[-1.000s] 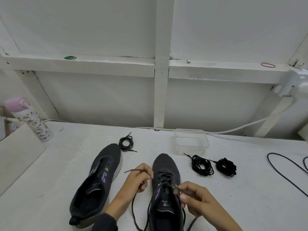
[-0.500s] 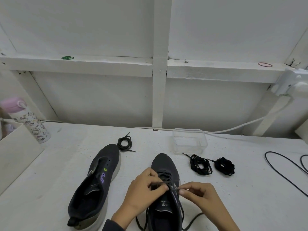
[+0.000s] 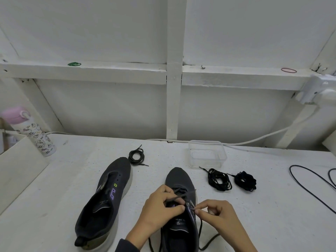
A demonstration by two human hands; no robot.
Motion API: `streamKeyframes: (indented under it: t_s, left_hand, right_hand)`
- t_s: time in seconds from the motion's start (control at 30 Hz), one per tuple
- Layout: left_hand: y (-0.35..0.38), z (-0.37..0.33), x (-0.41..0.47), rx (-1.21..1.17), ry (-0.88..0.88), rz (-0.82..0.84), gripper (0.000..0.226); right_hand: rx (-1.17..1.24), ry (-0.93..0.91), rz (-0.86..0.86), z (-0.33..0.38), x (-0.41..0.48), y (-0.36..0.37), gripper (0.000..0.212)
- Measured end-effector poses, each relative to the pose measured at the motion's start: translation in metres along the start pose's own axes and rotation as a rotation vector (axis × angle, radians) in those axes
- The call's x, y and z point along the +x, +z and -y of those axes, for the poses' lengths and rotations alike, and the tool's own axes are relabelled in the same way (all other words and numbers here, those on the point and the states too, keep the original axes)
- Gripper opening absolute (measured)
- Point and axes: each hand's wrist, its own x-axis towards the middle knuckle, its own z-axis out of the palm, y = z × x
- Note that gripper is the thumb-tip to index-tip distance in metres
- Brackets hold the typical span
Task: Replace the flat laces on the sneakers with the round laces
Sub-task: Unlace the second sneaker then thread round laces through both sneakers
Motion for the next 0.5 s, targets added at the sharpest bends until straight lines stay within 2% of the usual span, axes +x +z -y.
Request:
streamKeyframes:
  t_s: [0.1,0.2,0.4,0.5]
  left_hand:
    - [0.002,0.002,0.002,-0.001,-0.018,0.007,0.016]
    - [0.004,0.005,0.004,-0.002,-0.015,0.008,0.025]
    - [0.006,0.006,0.005,-0.041,-0.018,0.01,0.03]
    - [0.006,0.006,0.004,-0.06,-0.011,0.005,0.027]
  right_hand:
    - [-0.038,-0.016,-0.023,0.001,0.0,0.002,0.018]
    - [-0.111,-0.039,-0.039,0.004,0.001,0.003,0.004]
    - [-0.254,-0.052,0.006,0.015,0.0,-0.003,0.02]
    - [-0.355,-0.053,0.024,0.022,0.002,-0.002,0.004]
